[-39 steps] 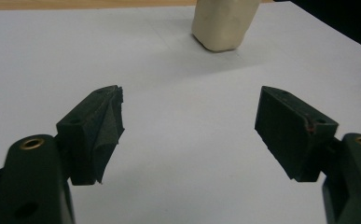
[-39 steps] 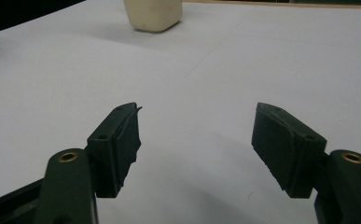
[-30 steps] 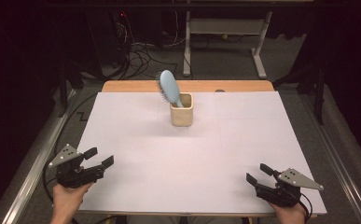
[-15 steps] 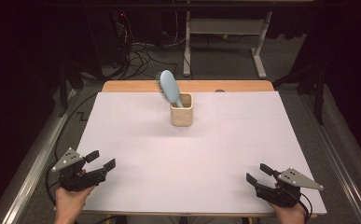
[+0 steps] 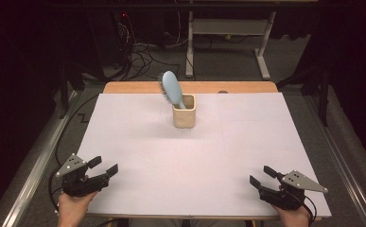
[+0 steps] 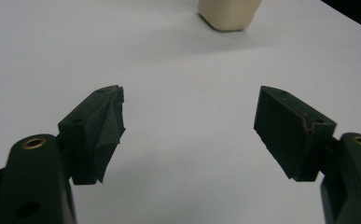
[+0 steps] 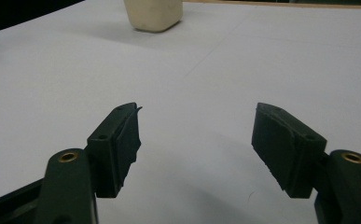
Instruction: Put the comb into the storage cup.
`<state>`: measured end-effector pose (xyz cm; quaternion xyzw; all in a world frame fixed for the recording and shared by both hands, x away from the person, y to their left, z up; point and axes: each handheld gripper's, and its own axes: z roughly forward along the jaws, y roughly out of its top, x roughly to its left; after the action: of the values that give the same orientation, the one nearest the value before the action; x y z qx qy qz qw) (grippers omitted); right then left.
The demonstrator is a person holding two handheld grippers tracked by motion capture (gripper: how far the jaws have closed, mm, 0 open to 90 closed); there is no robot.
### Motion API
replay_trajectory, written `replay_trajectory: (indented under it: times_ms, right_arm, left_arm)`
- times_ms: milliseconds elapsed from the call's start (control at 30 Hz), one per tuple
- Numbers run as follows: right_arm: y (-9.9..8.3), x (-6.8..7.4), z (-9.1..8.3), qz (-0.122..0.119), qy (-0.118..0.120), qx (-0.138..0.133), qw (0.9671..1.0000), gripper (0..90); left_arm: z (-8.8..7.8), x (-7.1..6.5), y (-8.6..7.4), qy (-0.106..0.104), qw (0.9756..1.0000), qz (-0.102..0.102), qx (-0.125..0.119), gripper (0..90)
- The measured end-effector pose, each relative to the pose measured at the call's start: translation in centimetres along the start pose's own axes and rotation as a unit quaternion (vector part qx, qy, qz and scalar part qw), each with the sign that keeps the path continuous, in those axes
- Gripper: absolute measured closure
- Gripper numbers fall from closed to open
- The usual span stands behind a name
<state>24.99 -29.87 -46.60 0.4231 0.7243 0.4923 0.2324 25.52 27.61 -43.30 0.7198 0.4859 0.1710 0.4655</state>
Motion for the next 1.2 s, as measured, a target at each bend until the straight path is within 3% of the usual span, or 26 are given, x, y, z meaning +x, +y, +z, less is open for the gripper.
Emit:
replay_trajectory:
  times_ms: [933, 1200]
  right_arm:
    - [0.0, 0.0, 0.0, 0.000, 0.001, 0.000, 1.0000, 32.8]
    - [0.0, 0.0, 0.1, -0.001, 0.001, 0.001, 1.0000, 32.8]
  left_arm:
    - [0.5, 0.9, -1.9, 0.027, 0.9990, -0.030, -0.020, 24.4]
    - [0.7, 1.1, -2.4, 0.020, 0.9989, -0.038, -0.020, 24.5]
